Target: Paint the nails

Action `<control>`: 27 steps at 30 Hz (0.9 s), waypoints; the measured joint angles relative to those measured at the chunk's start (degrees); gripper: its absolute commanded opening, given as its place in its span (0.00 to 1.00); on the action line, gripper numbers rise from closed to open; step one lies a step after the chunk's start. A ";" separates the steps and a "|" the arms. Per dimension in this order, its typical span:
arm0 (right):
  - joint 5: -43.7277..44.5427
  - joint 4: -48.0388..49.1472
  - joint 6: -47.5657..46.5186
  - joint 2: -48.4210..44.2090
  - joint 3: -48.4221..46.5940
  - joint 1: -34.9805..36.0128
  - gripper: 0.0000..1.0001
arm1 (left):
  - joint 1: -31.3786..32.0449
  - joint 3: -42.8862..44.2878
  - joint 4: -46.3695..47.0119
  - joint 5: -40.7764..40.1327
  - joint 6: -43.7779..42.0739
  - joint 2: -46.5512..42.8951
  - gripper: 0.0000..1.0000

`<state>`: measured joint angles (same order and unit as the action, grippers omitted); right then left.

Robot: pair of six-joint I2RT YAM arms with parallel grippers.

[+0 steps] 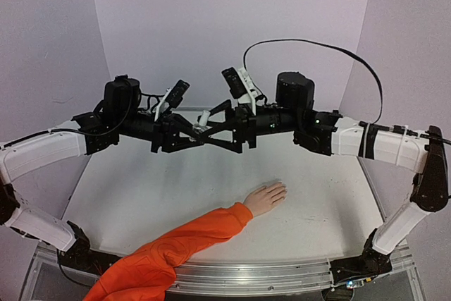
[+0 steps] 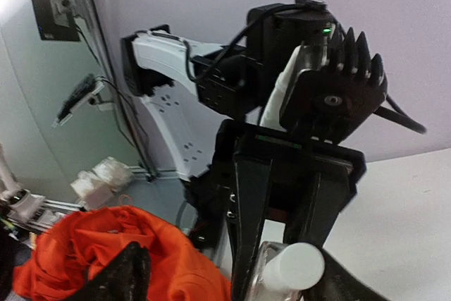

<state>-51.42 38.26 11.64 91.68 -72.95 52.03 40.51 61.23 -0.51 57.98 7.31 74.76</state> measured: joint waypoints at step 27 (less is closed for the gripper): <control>35.89 -14.80 20.04 8.20 -14.58 1.09 0.47 | 7.56 -5.57 1.03 -56.46 -8.92 -5.05 0.00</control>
<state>-15.53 23.46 31.68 99.88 -87.53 53.12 48.07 55.66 0.51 1.52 -1.61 69.71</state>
